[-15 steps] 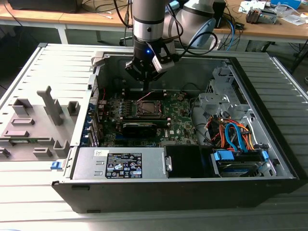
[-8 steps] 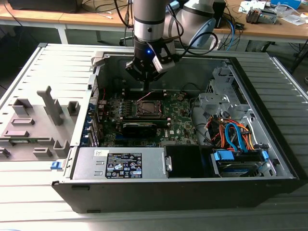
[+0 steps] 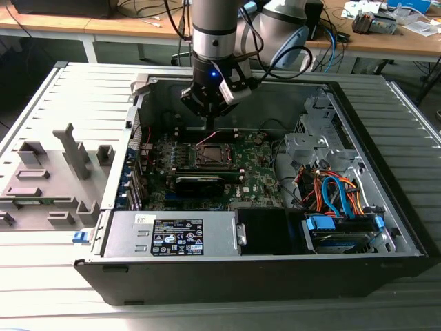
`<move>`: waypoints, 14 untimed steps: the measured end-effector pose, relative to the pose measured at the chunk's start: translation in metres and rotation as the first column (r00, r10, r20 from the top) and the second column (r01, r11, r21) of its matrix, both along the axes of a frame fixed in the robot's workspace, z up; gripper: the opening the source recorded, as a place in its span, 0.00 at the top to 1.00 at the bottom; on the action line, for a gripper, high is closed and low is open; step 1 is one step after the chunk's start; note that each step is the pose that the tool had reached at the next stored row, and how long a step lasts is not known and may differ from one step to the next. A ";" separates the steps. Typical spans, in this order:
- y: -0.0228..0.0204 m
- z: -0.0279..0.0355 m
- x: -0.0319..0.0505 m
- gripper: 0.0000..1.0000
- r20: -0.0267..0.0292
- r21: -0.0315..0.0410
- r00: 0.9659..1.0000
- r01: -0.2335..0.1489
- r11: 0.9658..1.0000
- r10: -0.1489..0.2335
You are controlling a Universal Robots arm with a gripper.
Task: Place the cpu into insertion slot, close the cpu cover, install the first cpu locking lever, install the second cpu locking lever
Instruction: 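Install the first cpu locking lever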
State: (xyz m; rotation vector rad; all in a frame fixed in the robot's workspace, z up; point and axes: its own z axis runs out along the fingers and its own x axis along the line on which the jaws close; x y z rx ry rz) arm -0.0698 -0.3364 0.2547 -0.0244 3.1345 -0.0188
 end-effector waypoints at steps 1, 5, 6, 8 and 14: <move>0.0000 0.0000 0.0002 0.89 0.000 0.000 1.000 0.000 1.000 0.000; 0.0000 -0.0001 0.0011 0.89 0.000 0.000 1.000 0.000 1.000 0.000; 0.0000 -0.0001 0.0013 0.89 0.000 0.000 1.000 0.000 1.000 0.000; 0.0000 -0.0002 0.0014 0.89 0.000 0.000 1.000 0.000 1.000 0.000; 0.0000 -0.0003 0.0024 0.89 0.000 0.000 1.000 0.000 1.000 0.000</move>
